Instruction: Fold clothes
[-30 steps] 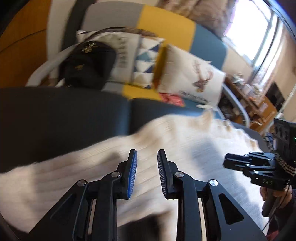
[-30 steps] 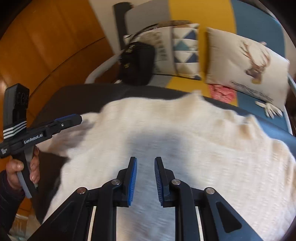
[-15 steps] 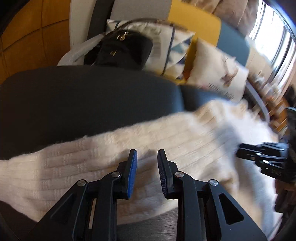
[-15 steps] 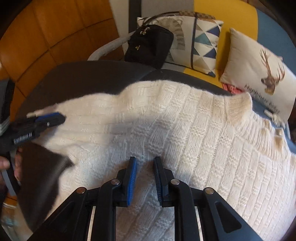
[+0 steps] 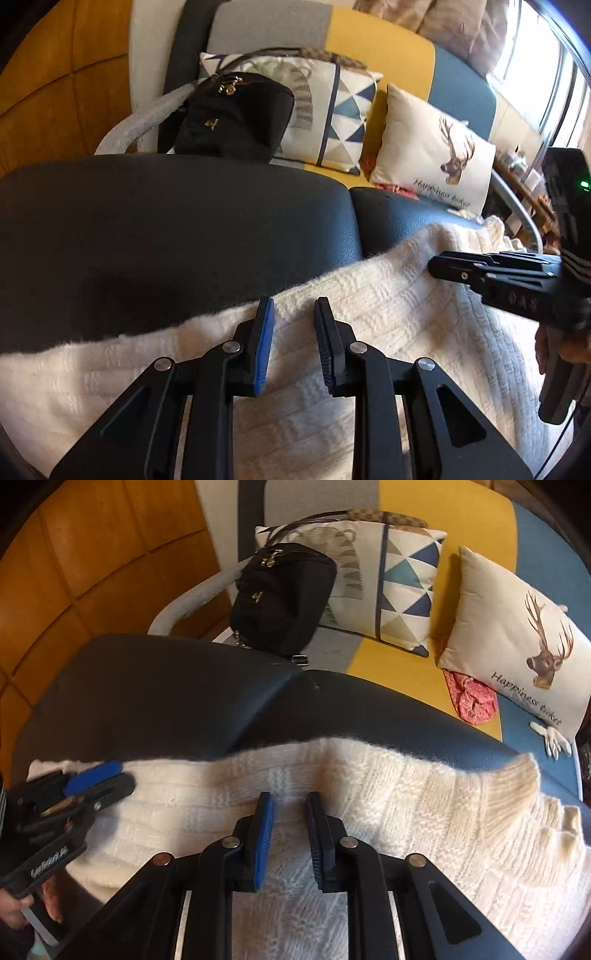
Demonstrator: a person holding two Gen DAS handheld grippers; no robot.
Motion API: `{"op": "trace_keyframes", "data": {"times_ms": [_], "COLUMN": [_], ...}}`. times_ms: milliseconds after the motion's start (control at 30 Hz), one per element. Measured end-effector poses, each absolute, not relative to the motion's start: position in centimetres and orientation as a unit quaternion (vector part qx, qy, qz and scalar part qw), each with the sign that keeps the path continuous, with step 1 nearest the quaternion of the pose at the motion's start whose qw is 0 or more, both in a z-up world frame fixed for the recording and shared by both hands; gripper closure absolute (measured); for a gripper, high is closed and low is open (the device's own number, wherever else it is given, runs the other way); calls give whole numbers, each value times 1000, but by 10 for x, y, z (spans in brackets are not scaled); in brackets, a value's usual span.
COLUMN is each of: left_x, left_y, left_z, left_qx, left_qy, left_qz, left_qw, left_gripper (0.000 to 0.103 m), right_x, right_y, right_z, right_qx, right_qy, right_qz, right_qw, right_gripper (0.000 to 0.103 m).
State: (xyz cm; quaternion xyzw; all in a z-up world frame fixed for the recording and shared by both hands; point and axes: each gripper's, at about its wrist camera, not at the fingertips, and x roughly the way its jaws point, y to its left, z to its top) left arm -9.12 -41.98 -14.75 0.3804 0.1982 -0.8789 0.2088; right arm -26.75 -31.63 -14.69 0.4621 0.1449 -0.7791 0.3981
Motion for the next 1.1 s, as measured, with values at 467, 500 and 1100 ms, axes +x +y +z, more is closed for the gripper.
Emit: {"op": "trace_keyframes", "data": {"times_ms": [467, 500, 1100], "left_x": [-22, -14, -23], "left_y": [-429, -432, -319], "left_z": [-131, -134, -103], "left_qx": [380, 384, 382], "left_qy": [214, 216, 205], "left_qz": [-869, -864, -901], "left_qw": [234, 245, 22], "left_gripper": [78, 78, 78], "right_x": [-195, -190, -145], "right_y": [-276, -277, -202], "right_z": [-128, -132, -139], "right_qx": [465, 468, 494], "right_qy": [158, 163, 146], "right_qz": [-723, -718, -723], "right_qw": [487, 488, 460], "right_gripper": [85, 85, 84]}}
